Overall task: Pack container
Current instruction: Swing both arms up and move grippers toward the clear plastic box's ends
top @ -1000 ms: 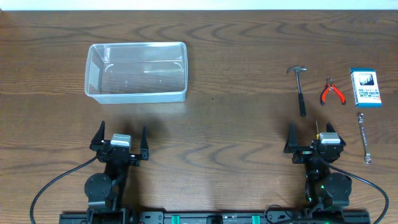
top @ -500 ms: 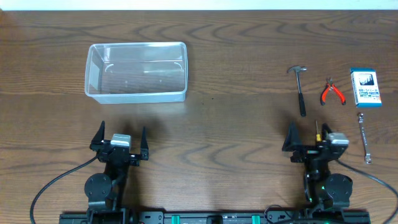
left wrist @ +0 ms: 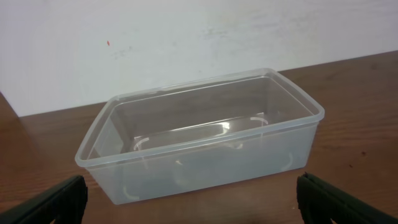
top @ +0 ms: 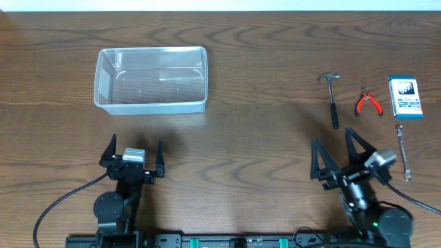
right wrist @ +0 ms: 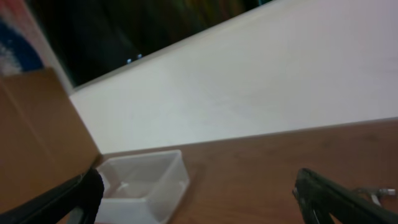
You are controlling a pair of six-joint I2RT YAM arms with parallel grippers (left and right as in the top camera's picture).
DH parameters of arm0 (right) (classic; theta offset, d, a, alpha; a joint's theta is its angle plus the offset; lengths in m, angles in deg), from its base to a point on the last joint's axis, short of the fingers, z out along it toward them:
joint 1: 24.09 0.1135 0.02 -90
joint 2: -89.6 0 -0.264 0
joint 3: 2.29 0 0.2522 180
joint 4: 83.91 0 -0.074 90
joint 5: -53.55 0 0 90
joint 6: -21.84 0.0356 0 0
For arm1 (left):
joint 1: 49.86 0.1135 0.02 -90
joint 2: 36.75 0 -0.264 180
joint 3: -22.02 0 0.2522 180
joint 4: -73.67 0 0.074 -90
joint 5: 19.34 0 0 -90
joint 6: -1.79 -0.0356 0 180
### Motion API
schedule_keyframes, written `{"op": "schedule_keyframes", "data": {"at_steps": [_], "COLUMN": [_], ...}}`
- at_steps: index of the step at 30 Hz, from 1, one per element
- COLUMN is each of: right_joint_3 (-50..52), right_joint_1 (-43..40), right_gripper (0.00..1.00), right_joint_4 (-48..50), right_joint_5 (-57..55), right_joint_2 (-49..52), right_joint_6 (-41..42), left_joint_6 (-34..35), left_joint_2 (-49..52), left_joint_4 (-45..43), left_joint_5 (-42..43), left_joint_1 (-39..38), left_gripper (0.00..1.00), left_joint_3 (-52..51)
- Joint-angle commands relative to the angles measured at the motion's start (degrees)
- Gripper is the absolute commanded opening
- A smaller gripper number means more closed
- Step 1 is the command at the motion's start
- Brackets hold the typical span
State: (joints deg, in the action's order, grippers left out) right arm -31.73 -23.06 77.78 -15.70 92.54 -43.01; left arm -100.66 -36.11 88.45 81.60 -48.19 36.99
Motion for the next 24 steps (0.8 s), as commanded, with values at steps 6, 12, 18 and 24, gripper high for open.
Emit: {"op": "schedule_keyframes", "data": {"at_steps": [6, 12, 18, 24], "right_joint_3": [-27.5, -49.1, -62.7, -64.5], "right_joint_1": [0.3, 0.3, 0.3, 0.3], "right_gripper": [0.99, 0.99, 0.99, 0.99], "right_joint_4": [-27.3, -53.8, -76.8, -81.0], "right_joint_5": [-0.5, -0.6, -0.6, 1.8], "right_joint_2": [13.6, 28.7, 42.0, 47.8], "right_joint_6": [-10.2, -12.0, -22.8, -19.4], "left_joint_6": [-0.4, -0.4, -0.4, -0.4], "left_joint_2": [0.0, 0.0, 0.0, 0.0], "left_joint_4": [2.0, 2.0, 2.0, 2.0], "left_joint_5": [0.4, 0.4, 0.4, 0.4], "left_joint_1": [0.2, 0.2, 0.2, 0.2], "left_gripper": [0.98, 0.98, 0.98, 0.98], "left_joint_3": [-1.0, -1.0, -1.0, -1.0]}}
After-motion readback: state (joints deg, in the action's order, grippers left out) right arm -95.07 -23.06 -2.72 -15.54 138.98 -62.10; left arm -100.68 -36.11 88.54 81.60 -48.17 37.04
